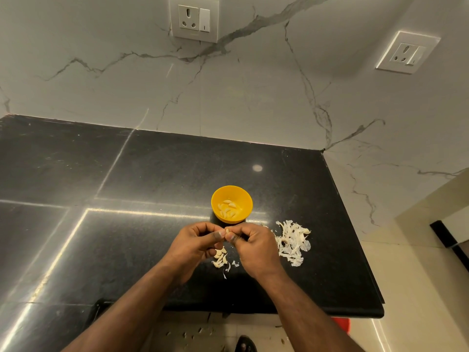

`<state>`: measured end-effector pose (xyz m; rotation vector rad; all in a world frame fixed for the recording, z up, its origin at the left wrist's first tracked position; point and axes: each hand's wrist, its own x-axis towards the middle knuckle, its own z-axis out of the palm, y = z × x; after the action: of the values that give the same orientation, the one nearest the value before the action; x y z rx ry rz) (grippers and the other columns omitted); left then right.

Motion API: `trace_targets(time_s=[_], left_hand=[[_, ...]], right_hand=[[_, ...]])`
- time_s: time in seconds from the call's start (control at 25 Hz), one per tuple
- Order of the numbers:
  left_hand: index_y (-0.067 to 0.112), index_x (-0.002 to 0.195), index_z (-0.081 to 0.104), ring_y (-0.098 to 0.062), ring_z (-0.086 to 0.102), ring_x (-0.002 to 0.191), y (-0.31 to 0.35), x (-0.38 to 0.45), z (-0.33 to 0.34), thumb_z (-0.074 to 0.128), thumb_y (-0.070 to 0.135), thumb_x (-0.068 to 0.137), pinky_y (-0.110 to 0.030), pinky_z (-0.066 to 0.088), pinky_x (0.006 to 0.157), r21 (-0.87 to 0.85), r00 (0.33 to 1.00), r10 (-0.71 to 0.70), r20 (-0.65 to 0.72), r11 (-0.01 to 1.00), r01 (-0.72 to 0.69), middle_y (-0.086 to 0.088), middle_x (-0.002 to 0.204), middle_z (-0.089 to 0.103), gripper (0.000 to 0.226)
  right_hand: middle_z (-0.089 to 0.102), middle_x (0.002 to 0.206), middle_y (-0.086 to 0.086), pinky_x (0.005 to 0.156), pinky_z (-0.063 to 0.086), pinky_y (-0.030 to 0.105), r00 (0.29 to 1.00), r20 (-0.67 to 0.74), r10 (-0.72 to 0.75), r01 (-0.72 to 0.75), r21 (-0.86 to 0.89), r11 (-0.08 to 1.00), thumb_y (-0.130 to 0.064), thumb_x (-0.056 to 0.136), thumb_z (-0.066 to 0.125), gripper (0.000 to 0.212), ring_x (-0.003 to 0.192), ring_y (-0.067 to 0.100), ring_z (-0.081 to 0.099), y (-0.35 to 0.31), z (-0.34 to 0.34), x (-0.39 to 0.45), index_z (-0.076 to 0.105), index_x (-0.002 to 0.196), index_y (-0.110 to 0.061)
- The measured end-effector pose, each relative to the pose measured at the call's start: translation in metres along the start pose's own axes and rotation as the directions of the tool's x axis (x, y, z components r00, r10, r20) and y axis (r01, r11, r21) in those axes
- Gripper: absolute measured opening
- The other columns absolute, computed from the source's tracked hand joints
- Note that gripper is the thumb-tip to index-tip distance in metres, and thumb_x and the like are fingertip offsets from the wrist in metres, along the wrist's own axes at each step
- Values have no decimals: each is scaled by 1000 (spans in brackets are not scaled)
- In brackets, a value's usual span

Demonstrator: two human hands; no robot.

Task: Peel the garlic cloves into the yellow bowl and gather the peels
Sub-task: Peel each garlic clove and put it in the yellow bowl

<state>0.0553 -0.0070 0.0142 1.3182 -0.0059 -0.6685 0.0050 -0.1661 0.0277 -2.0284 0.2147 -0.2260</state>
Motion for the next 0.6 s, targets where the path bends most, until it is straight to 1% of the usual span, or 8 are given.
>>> trace_targets(time_s=[0.08, 0.16, 0.28, 0.36, 0.44, 0.52, 0.6], left_hand=[[4, 95, 75, -20, 60, 78, 0, -1, 1, 78, 24, 80, -27, 49, 67, -1, 1000, -5, -2, 1000, 5, -14, 85, 67, 25], [4, 98, 75, -19, 60, 79, 0, -1, 1, 78, 25, 80, -27, 49, 68, -7, 1000, -3, -5, 1000, 3, -13, 87, 68, 28], [7, 96, 76, -21, 61, 81, 0, -1, 0, 79, 31, 75, -29, 50, 70, -7, 1000, 5, -27, 1000, -6, -14, 88, 70, 32], [6, 97, 75, -20, 61, 78, 1, -1, -1, 78, 30, 74, -28, 50, 69, -16, 1000, 8, -27, 1000, -9, -13, 87, 70, 32], [4, 98, 74, -18, 60, 76, 1, -1, 0, 77, 28, 75, -27, 49, 67, -33, 1000, 14, -21, 999, -14, -12, 86, 70, 34], [3, 99, 73, -18, 60, 76, 2, -2, 1, 77, 27, 74, -26, 49, 66, -42, 1000, 17, -17, 999, -18, -13, 87, 69, 35], [1, 100, 73, -19, 60, 77, 1, -2, 1, 77, 25, 75, -27, 49, 67, -44, 1000, 18, -14, 999, -19, -14, 88, 69, 35]], right_hand=[[76, 86, -13, 73, 50, 12, 1000, -7, -4, 4, -11, 1000, -18, 88, 75, 9, 83, -2, 68, -1, 1, -1, 81, 94, -20], [76, 89, -15, 76, 51, 11, 1000, 2, 12, -12, 9, 1000, -18, 89, 73, 12, 87, -4, 67, -2, 0, -1, 80, 99, -20], [73, 90, -24, 79, 50, 9, 997, 77, 24, -28, 54, 998, -12, 90, 72, 20, 92, -8, 67, -4, -2, -2, 78, 106, -23], [71, 89, -28, 81, 50, 9, 996, 86, 20, -26, 72, 997, -8, 89, 71, 25, 93, -8, 68, -4, -1, -3, 78, 108, -22], [73, 89, -25, 79, 51, 11, 999, 48, 5, -8, 58, 998, -9, 88, 73, 23, 90, -7, 68, -4, 0, -3, 79, 106, -22], [75, 89, -18, 78, 51, 11, 1000, 15, -11, 10, 30, 1000, -9, 86, 75, 20, 87, -5, 69, -2, 1, -2, 80, 101, -21], [75, 88, -15, 74, 50, 10, 1000, 2, -12, 12, 4, 1000, -10, 86, 76, 16, 85, -4, 68, -2, 1, -2, 80, 98, -19]])
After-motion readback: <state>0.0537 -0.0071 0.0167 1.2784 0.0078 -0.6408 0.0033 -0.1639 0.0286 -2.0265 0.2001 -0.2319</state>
